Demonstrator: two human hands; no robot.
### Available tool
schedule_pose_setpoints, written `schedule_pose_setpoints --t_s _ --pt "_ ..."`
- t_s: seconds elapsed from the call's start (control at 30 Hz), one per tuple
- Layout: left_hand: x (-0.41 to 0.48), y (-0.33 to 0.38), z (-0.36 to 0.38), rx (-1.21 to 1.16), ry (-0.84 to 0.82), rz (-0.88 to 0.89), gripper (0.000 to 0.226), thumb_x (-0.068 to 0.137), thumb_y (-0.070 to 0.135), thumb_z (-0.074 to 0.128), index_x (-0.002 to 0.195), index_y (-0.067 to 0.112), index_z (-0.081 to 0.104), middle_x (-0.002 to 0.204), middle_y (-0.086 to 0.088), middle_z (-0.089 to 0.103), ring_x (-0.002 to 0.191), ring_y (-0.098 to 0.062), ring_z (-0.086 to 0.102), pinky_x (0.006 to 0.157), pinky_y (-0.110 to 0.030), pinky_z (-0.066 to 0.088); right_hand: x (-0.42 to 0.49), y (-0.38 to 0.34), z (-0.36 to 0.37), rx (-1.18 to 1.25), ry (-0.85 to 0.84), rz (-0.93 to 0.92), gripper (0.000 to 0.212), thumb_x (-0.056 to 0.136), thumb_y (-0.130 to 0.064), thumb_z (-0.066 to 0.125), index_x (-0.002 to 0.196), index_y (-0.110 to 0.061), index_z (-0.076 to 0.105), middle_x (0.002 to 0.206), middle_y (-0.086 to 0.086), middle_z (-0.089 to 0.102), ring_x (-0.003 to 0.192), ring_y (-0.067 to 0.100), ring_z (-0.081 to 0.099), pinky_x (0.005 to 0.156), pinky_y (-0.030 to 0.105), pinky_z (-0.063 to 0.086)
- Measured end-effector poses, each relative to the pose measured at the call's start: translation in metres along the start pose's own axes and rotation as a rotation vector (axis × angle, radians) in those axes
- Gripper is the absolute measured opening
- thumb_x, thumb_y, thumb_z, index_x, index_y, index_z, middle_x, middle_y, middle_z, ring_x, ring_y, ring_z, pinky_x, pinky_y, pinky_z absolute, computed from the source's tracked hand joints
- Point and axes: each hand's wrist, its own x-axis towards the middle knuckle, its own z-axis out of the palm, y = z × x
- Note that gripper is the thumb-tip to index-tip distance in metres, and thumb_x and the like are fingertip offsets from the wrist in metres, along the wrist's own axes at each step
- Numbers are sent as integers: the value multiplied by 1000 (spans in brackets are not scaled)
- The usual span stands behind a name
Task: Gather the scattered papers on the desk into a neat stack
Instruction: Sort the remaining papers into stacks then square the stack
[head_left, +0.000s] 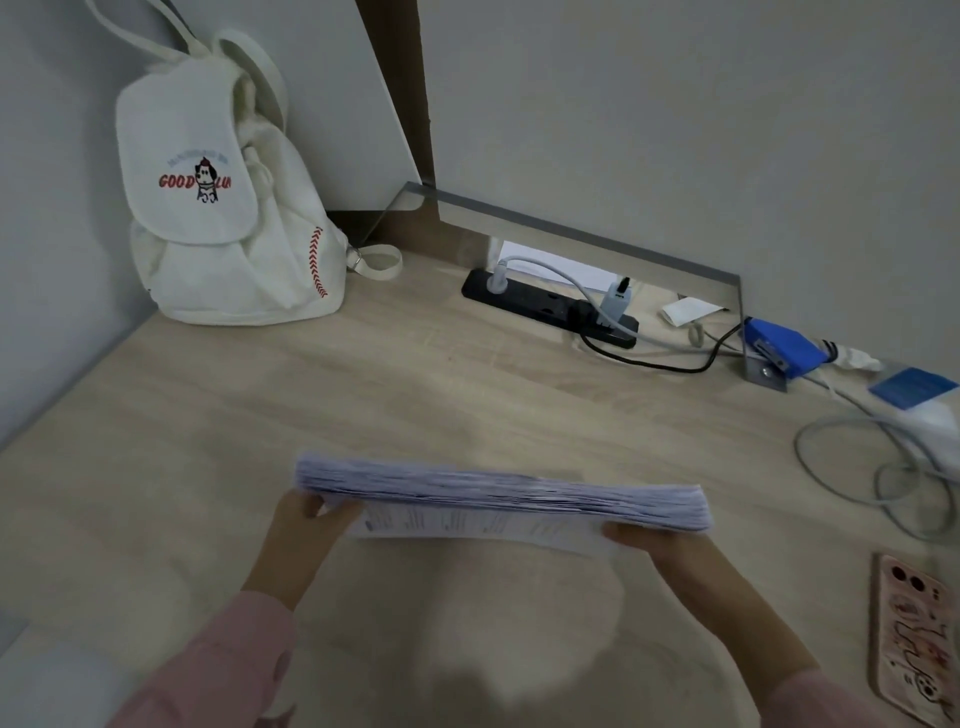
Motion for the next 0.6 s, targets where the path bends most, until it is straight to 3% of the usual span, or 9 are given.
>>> schedule_pose_setpoints --t_s 0.07,0.13,0.2,0.27,0.33,0.37,0.43,0.5,0.6 --pt "10 -4 1 110 -22 -37 23 82 1 64 81 23 60 73 14 64 66 5 62 61 -10 46 -8 10 -13 13 -44 -7 44 58 -29 82 98 -15 72 98 1 74 94 13 68 81 27 51" --pt "17 -10 -1 258 -174 -235 6 87 8 61 88 15 61 69 4 51 60 -2 50 69 -18 40 -6 30 -12 21 -31 119 60 44 -44 85 95 -15 70 97 4 71 98 16 67 76 21 51" --pt "29 -16 -9 233 -213 -384 40 80 28 70 103 -2 61 81 -3 54 70 -14 49 83 -31 39 -3 39 -14 92 -4 177 80 30 -55 86 95 -14 65 99 7 68 103 24 65 71 18 53" --pt "27 -1 -13 168 -174 -324 17 81 16 69 91 4 63 87 -10 63 77 -19 56 78 -33 42 -9 17 -12 36 -10 165 46 60 -34 83 97 -12 65 97 5 71 94 22 68 67 17 54" --pt "20 10 -17 87 -228 -276 14 72 17 69 85 14 68 85 -5 72 77 -19 65 69 -30 48 -13 -9 -8 80 -106 121 25 81 -18 66 106 -13 66 100 4 74 92 23 70 78 30 57" --pt "13 18 -17 26 -282 -316 20 68 19 68 88 16 69 87 -5 75 77 -20 69 67 -31 50 -15 -18 -7 107 -132 140 26 84 -18 62 109 -13 65 103 5 74 94 25 70 82 37 56" --pt "13 12 -20 -149 -341 -397 21 78 21 65 96 11 71 94 -13 75 77 -24 72 70 -34 53 -15 -22 -8 205 -171 181 26 85 -16 60 110 -10 64 105 9 73 94 28 70 77 38 57" --pt "9 4 -21 -296 -300 -484 30 89 26 53 103 6 70 103 -17 73 82 -26 71 74 -37 54 -15 -19 -6 298 -136 243 27 85 -13 59 111 -6 63 105 12 73 93 31 70 70 36 59" --pt "3 -6 -19 -601 -183 -504 42 90 40 46 111 10 66 108 -10 72 91 -22 71 70 -34 60 -17 -14 4 468 -85 261 33 84 -9 58 117 -4 60 111 13 71 100 30 68 83 40 56"
